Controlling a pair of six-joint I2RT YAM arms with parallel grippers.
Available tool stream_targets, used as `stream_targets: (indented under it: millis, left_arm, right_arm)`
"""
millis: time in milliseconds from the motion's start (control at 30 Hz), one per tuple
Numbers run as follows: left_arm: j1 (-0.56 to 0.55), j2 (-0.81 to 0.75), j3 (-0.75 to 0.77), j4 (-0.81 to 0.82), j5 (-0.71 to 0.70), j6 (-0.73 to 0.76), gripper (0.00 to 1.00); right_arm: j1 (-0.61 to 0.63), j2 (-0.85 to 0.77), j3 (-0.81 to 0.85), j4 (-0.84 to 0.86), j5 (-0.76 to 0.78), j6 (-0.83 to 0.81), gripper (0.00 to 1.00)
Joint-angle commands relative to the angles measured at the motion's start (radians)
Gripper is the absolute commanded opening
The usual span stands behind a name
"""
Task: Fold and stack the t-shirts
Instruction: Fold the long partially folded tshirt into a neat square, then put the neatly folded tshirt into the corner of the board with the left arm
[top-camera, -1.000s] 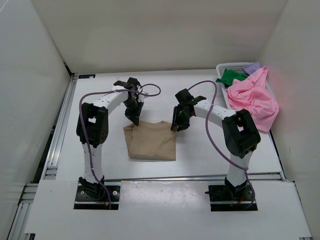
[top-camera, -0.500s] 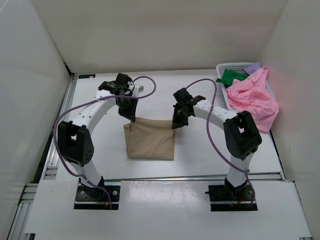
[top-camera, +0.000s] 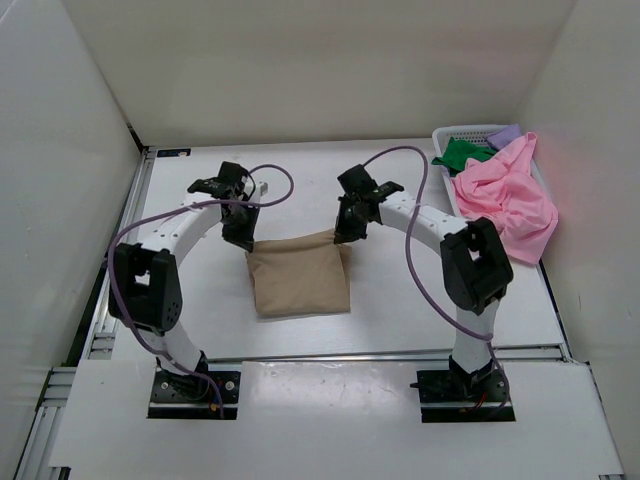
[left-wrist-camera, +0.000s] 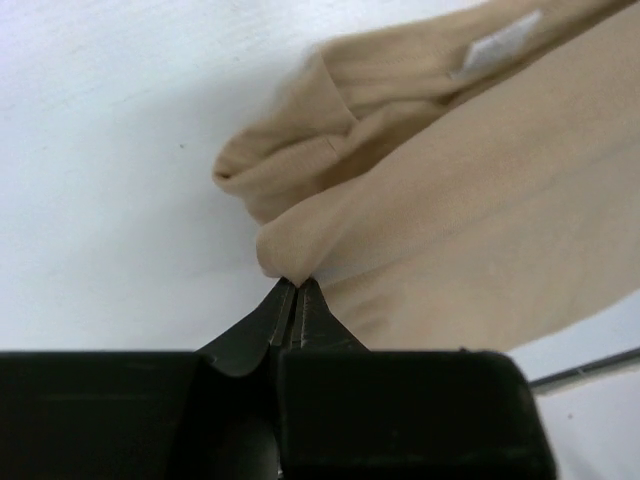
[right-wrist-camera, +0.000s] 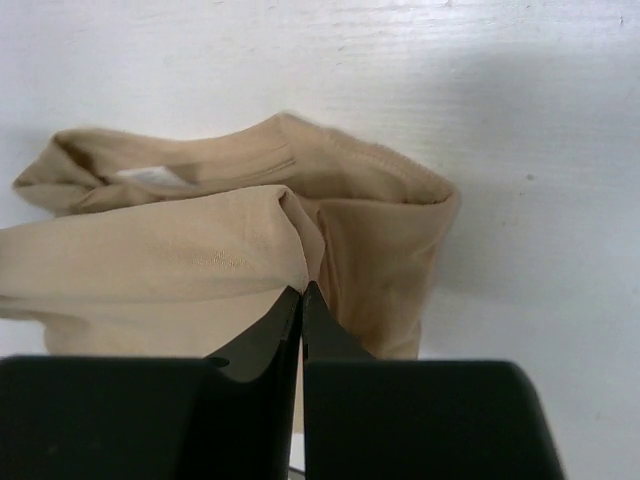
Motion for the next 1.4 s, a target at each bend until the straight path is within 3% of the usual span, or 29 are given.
stream_targets:
  millis: [0,100,200,233,267,333,467,567,633,667,700,733,767,867,1033,1200,1300,1367]
  left_arm:
    - [0.022,0.046,0.015,0.058,-0.063,0.004,0.11]
    - [0.022,0.106,0.069,0.058,-0.087,0.004,0.12]
    - [0.033,0.145,0.116,0.067,-0.133,0.004,0.18]
    - [0.033,0.165,0.138,0.067,-0.147,0.004,0.33]
    - [0.033,0.174,0.149,0.067,-0.164,0.004,0.45]
    - [0.033,0.174,0.179,0.067,-0.218,0.004,0.56]
    - [0.033,0.084,0.189,0.067,-0.305,0.004,0.63]
    - [-0.015,-0.042,0.123,0.078,-0.277,0.004,0.63]
    - [-0.042,-0.102,0.066,0.078,-0.118,0.004,0.55]
    - [-0.064,-0.102,0.037,0.078,-0.067,0.004,0.48]
    - [-0.064,-0.102,-0.026,0.054,-0.024,0.004,0.42]
    - [-0.077,-0.087,-0.054,0.04,0.028,0.004,0.27]
    - [-0.078,-0.07,-0.078,0.029,0.038,0.004,0.21]
    - [-0.078,-0.007,-0.161,0.029,0.049,0.004,0.14]
    - [-0.078,0.062,-0.21,0.084,0.0,0.004,0.13]
    - [-0.059,0.111,-0.175,0.084,-0.036,0.004,0.14]
    - [-0.039,0.091,-0.166,0.072,-0.011,0.004,0.26]
    - [-0.03,0.056,-0.157,0.052,0.007,0.004,0.41]
  right_arm:
    - [-0.006,0.049,0.052,-0.057,0.069,0.02,0.0]
    - [-0.016,0.091,0.074,-0.057,0.058,0.046,0.02]
    - [-0.027,0.135,0.134,-0.08,0.049,0.046,0.24]
    - [-0.027,0.144,0.154,-0.095,0.06,0.035,0.33]
    - [-0.027,0.154,0.195,-0.112,0.07,0.035,0.33]
    - [-0.036,0.154,0.233,-0.189,0.116,0.035,0.34]
    - [-0.009,0.015,0.18,-0.215,0.196,0.076,0.31]
    - [0.034,-0.095,0.031,-0.094,0.155,0.076,0.19]
    - [0.049,-0.105,-0.027,-0.034,0.091,0.11,0.11]
    - [0.062,-0.105,-0.041,-0.021,0.059,0.122,0.01]
    - [0.071,-0.105,-0.055,-0.004,0.004,0.142,0.01]
    - [0.089,-0.081,-0.064,0.028,-0.021,0.142,0.01]
    - [0.089,-0.067,-0.064,0.038,-0.038,0.152,0.0]
    - [0.112,-0.014,-0.073,0.038,-0.048,0.191,0.0]
    - [0.089,0.063,-0.13,0.038,-0.029,0.285,0.0]
    - [0.08,0.108,-0.098,0.006,-0.02,0.262,0.0]
    - [0.08,0.096,-0.089,-0.005,-0.011,0.241,0.0]
    - [0.08,0.068,-0.089,-0.017,-0.011,0.23,0.0]
